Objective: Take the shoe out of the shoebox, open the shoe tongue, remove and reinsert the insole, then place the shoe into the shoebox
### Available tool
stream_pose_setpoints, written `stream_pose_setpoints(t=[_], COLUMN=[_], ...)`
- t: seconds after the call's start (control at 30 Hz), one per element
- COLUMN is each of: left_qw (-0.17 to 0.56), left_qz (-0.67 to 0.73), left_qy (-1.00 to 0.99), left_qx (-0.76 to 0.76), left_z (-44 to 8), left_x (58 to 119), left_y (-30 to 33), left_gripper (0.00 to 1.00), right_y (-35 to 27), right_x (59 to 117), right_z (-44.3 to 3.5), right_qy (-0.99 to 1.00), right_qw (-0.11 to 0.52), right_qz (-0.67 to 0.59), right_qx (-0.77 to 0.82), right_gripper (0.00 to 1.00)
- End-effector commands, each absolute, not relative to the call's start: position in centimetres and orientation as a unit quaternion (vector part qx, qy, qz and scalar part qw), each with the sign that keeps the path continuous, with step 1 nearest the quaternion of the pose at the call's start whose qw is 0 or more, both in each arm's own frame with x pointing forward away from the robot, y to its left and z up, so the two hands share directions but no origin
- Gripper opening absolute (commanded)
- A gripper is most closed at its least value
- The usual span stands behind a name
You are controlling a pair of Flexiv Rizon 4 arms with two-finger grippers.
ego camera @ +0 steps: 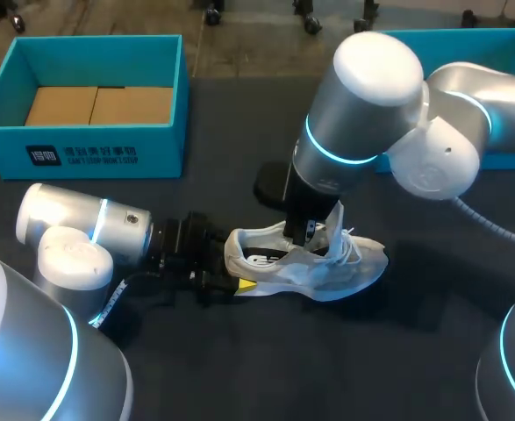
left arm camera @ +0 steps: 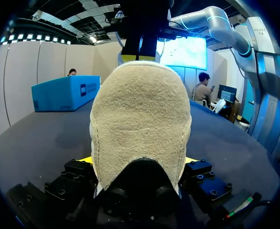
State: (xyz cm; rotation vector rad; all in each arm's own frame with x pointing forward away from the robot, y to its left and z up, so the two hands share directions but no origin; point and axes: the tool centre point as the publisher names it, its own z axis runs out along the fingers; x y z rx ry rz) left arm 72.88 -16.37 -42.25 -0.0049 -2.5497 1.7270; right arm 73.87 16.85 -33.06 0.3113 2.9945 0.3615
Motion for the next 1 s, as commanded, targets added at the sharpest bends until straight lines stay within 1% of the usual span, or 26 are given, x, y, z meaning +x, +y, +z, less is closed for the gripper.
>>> stream_pose_setpoints(t=[0.03,0.2,0.27,0.3,0.33,0.47,0.5,0.63,0.7,0.8,1.0], left_qw=[0.031,0.031,0.031,0.031,0.031,0.031,0.031,0.031,0.031,0.031,0.031], left_qz=[0.56,0.56,0.56,0.56,0.56,0.56,0.56,0.56,0.56,0.56,0.56], left_qy=[-0.828,-0.828,-0.828,-0.828,-0.828,-0.828,-0.828,-0.828,-0.828,-0.828,-0.828], left_qx=[-0.001,-0.001,-0.001,-0.001,-0.001,-0.001,-0.001,-0.001,-0.001,-0.001,-0.001], left_z=[-42.3,-42.3,-42.3,-42.3,-42.3,-42.3,-42.3,-42.3,-42.3,-42.3,-42.3], left_x=[72.8,72.8,72.8,72.8,72.8,72.8,72.8,72.8,72.8,72.8,72.8], left_y=[-16.3,-16.3,-16.3,-16.3,-16.3,-16.3,-16.3,-16.3,-16.3,-16.3,-16.3], left_gripper=[0.0,0.0,0.0,0.0,0.0,0.0,0.0,0.0,0.0,0.0,0.0], right_y=[16.9,16.9,16.9,16.9,16.9,16.9,16.9,17.0,17.0,17.1,17.2], right_x=[73.8,73.8,73.9,73.8,73.7,73.8,73.9,74.5,74.7,74.8,73.4], right_z=[-33.2,-33.2,-33.4,-33.5,-33.6,-34.2,-34.6,-36.0,-36.6,-37.3,-38.2], right_qy=[0.986,0.986,0.992,0.991,0.993,0.995,0.995,0.995,0.995,0.995,0.995], right_qw=[0.055,0.055,0.04,0.055,0.038,0.044,0.037,0.051,0.037,0.033,0.015], right_qz=[0.12,0.12,0.09,0.093,0.085,0.065,0.069,0.083,0.086,0.09,0.093], right_qx=[0.103,0.103,0.078,0.082,0.078,0.063,0.06,0.032,0.025,0.012,0.015], right_gripper=[0.0,0.0,0.0,0.0,0.0,0.0,0.0,0.0,0.0,0.0,0.0])
